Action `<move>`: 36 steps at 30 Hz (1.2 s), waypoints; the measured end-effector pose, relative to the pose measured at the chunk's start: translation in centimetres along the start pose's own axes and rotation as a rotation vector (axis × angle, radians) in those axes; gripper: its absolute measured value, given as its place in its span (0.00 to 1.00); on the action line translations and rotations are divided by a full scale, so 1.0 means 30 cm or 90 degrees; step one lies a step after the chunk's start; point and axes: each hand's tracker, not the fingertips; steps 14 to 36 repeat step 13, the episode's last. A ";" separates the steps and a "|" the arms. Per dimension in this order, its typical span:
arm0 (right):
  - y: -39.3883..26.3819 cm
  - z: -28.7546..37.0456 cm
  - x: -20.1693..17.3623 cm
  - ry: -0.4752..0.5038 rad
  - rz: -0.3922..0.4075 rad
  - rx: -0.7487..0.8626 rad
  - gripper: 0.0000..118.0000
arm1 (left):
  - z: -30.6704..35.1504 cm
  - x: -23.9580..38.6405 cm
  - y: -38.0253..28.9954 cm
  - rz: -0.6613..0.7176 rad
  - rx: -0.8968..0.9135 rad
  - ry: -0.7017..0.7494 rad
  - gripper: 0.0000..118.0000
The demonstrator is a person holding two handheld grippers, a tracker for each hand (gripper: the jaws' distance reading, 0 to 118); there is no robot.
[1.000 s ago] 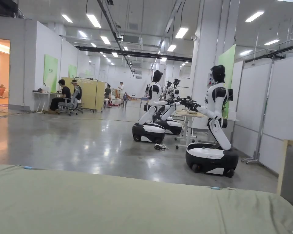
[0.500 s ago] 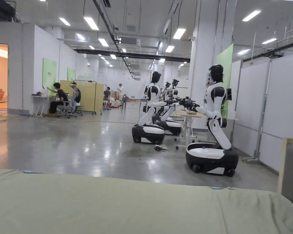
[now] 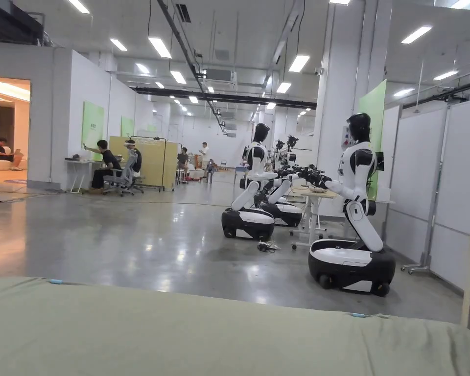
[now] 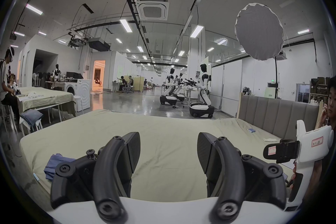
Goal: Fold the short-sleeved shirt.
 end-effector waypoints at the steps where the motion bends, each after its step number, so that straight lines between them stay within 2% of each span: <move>1: 0.002 0.006 -0.010 0.002 0.000 -0.001 1.00 | -0.004 -0.001 -0.003 0.005 -0.003 -0.003 0.54; 6: 0.003 0.004 -0.023 -0.001 0.006 -0.006 1.00 | -0.009 0.000 -0.015 0.010 -0.012 -0.004 0.54; 10: -0.003 -0.001 -0.029 -0.034 -0.003 0.006 1.00 | -0.010 -0.001 -0.016 0.007 -0.009 -0.001 0.54; 13: -0.005 0.011 -0.025 -0.005 -0.001 0.027 1.00 | -0.011 -0.002 -0.016 0.007 -0.012 -0.003 0.54; 36: -0.005 0.011 -0.025 -0.005 -0.001 0.027 1.00 | -0.011 -0.002 -0.016 0.007 -0.012 -0.003 0.54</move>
